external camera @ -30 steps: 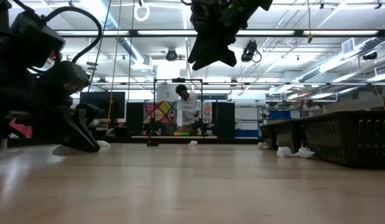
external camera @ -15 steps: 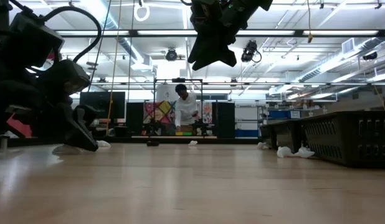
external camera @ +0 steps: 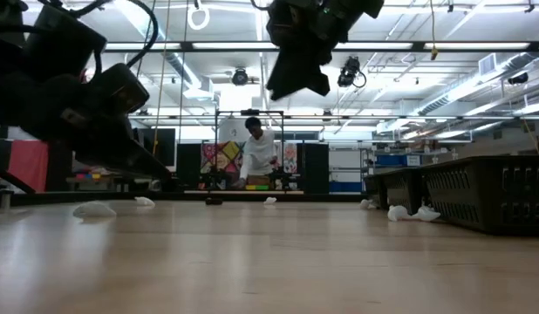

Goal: Sort Halloween decoration
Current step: Put the white ghost toy into the top black bin

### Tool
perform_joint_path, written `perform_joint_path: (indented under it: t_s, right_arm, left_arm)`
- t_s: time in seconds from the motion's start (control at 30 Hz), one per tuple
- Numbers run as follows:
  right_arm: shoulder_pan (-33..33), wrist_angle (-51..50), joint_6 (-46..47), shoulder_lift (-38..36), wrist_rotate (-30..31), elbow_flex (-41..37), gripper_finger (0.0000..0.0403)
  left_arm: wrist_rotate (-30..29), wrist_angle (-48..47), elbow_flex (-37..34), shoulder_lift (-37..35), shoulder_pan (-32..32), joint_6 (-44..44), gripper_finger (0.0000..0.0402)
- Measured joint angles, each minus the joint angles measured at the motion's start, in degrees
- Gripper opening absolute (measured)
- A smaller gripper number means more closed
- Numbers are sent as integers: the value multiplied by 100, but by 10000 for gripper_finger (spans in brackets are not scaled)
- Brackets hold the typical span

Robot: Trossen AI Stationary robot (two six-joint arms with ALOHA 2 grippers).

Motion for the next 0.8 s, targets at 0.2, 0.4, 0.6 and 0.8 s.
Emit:
perform_joint_path:
  t_s: [0.2, 0.4, 0.6, 0.8]
  right_arm:
    - [117, 493, -435, 7, -89, -407, 119]
    - [355, 1812, -312, 9, -27, -1056, 132]
    - [507, 2090, -317, 262, 386, -1138, 138]
    - [316, 2298, -347, 853, 1090, -1138, 140]
  left_arm:
    - [4, -289, 7, -492, -14, -344, 0]
    - [-2, -1504, 57, -1430, -7, -775, 0]
    - [-6, -4128, 819, -2217, -5, -581, 0]
    - [-260, -6037, 1637, -2277, -1, -488, 0]
